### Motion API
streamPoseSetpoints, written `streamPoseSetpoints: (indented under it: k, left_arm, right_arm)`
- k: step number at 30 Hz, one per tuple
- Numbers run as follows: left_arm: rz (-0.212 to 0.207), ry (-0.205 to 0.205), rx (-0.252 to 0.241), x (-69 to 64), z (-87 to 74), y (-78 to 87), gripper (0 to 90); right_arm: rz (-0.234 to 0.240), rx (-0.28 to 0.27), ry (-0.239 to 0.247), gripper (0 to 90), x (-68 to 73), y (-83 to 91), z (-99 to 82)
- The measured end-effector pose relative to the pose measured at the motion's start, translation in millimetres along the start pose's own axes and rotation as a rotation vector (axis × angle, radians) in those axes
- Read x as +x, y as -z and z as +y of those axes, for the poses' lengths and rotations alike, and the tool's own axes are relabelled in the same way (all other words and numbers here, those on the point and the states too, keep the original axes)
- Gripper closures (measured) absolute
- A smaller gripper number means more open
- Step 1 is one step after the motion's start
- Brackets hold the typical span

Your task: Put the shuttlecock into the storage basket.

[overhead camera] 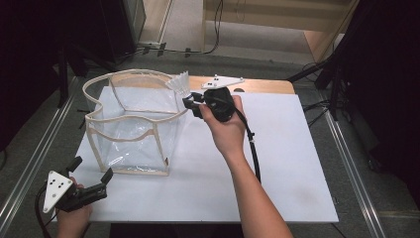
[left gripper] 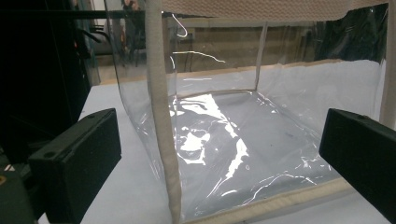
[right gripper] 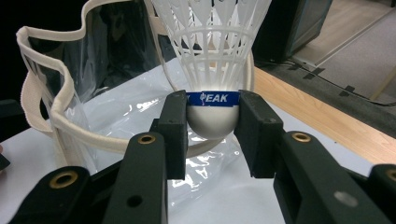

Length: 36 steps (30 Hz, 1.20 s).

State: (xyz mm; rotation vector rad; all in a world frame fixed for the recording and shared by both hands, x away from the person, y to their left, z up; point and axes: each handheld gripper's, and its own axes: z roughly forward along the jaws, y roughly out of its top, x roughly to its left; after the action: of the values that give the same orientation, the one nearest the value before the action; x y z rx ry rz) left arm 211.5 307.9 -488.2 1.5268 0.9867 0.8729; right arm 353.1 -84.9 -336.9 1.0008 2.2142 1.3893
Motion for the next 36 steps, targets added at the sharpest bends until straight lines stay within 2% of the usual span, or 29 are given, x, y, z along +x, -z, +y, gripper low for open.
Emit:
streamPoseSetpoints:
  k: [15, 16, 18, 20, 23, 25, 26, 28, 29, 32, 34, 36]
  left_arm:
    - [-0.001, 0.001, -0.001, 0.0, 0.0, -0.1, 0.0]
    - [-0.002, 0.002, 0.0, 0.2, 0.1, 0.0, 0.0]
    - [-0.003, 0.004, 0.001, 0.3, 0.1, 0.1, 0.0]
    - [-0.002, 0.007, 0.0, 0.3, 0.1, 0.0, 0.0]
    - [-0.002, 0.007, 0.001, 0.4, 0.1, 0.0, 0.0]
    - [-0.002, 0.006, 0.001, 0.5, 0.1, 0.0, 0.0]
    - [-0.001, 0.005, 0.002, 0.5, 0.1, 0.0, 0.0]
    - [-0.001, 0.006, 0.002, 0.6, 0.1, 0.0, 0.0]
    - [-0.001, 0.006, 0.002, 0.6, 0.1, 0.0, 0.0]
    - [-0.001, 0.005, 0.003, 0.5, 0.1, 0.0, 0.0]
    - [-0.002, 0.005, 0.003, 0.4, 0.1, 0.1, 0.0]
    - [-0.001, 0.005, 0.004, 0.5, 0.1, 0.0, 0.0]
  right_arm:
    - [0.045, -0.004, 0.007, 62.0, 8.4, -8.3, 1.2]
    - [0.064, -0.008, -0.004, 45.7, 7.1, -8.4, 0.1]
    - [0.102, -0.021, -0.008, 34.5, 5.2, -7.2, -0.9]
    - [0.094, -0.034, 0.003, 25.0, 5.1, -4.4, -2.0]
    - [0.081, -0.051, 0.008, 15.6, 3.5, 0.3, -5.0]
    - [0.07, -0.054, 0.009, 13.4, 2.9, 1.8, -6.5]
    - [0.036, -0.059, 0.014, 8.4, 1.6, 5.1, -10.2]
    - [0.019, -0.062, 0.016, 7.0, 0.2, 8.5, -14.8]
    - [0.01, -0.06, 0.018, 1.6, -0.6, 9.9, -17.2]
    - [0.0, -0.049, 0.014, 0.0, -2.8, 11.5, -22.3]
    - [-0.031, -0.046, 0.013, 0.0, -6.5, 15.5, -30.9]
    - [-0.043, -0.05, 0.005, 0.0, -9.5, 18.2, -36.2]
